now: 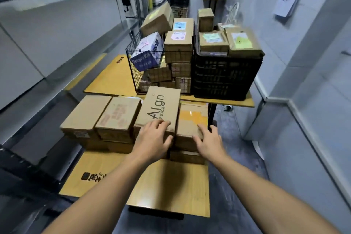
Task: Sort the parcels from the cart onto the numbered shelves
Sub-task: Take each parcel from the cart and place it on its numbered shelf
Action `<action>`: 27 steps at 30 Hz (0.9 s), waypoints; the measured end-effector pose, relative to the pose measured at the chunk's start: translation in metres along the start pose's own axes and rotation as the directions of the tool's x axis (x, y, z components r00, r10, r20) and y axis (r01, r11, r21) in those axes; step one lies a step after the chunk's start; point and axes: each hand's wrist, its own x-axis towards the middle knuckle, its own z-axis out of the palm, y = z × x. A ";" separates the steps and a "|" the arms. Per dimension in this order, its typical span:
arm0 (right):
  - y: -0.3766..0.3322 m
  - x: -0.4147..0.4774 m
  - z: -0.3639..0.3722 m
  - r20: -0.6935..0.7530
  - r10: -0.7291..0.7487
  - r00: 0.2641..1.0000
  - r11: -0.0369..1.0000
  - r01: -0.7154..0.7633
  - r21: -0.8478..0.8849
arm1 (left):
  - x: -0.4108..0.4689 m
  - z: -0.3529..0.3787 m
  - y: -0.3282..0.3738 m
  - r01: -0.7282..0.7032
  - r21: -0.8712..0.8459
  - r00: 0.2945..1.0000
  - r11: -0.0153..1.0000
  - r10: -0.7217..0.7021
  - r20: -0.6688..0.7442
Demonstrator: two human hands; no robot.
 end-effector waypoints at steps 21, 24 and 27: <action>0.004 -0.001 0.019 -0.055 0.236 0.970 0.769 -0.153 0.620 | 0.004 0.019 -0.005 -0.038 -0.058 0.999 0.998 0.037 -0.015; 0.013 -0.019 0.010 -0.135 0.226 0.965 0.762 -0.089 0.641 | -0.003 0.016 0.003 -0.082 -0.185 0.993 0.979 0.066 -0.095; 0.017 -0.038 0.000 -0.177 0.215 0.961 0.671 -0.013 0.742 | -0.011 0.015 0.016 -0.126 -0.334 0.985 0.934 0.076 -0.158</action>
